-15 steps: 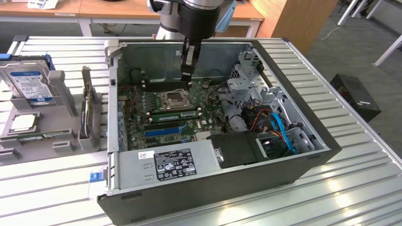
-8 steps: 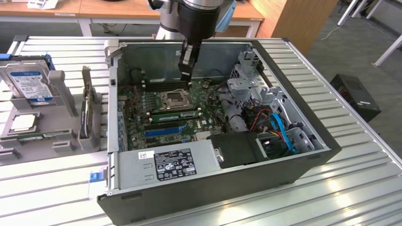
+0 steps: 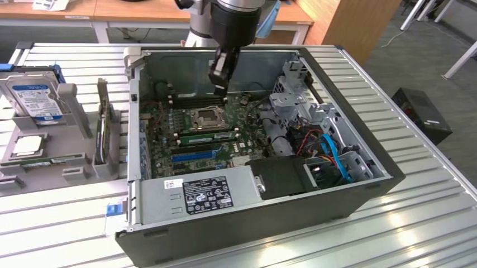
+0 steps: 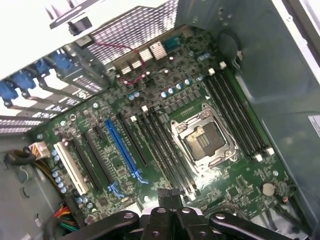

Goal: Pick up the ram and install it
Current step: 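Press down the ram until it locks into place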

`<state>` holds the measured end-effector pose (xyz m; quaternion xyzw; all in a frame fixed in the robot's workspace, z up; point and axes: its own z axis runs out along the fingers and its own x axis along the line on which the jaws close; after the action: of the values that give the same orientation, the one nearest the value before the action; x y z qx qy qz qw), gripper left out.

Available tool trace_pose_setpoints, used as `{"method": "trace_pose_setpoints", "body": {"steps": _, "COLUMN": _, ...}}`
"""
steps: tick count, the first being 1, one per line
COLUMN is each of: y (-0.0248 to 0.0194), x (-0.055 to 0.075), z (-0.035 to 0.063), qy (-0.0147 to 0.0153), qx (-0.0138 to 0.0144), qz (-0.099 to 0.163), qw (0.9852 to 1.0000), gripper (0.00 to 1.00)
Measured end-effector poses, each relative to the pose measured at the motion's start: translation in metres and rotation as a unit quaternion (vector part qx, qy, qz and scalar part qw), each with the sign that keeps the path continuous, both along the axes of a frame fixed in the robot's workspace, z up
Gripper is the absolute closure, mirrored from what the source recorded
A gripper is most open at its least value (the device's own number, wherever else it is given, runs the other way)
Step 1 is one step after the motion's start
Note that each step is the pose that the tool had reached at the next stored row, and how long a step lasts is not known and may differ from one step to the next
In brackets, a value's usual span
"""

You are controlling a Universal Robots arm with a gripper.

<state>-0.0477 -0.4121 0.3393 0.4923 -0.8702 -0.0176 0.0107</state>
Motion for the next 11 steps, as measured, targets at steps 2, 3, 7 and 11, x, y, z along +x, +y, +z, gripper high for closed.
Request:
{"method": "trace_pose_setpoints", "body": {"steps": 2, "y": 0.0, "x": 0.0, "z": 0.0, "qy": 0.0, "qx": 0.0, "qz": -0.012, "qw": 0.9999, "gripper": 0.9}}
{"method": "trace_pose_setpoints", "body": {"steps": 3, "y": 0.0, "x": 0.0, "z": 0.0, "qy": 0.0, "qx": 0.0, "qz": -0.018, "qw": 0.9998, "gripper": 0.9}}
{"method": "trace_pose_setpoints", "body": {"steps": 7, "y": 0.0, "x": 0.0, "z": -0.0001, "qy": 0.0, "qx": 0.0, "qz": -0.042, "qw": 0.9991, "gripper": 0.9}}
{"method": "trace_pose_setpoints", "body": {"steps": 11, "y": 0.0, "x": 0.0, "z": -0.0001, "qy": 0.0, "qx": 0.0, "qz": -0.065, "qw": 0.9979, "gripper": 0.9}}
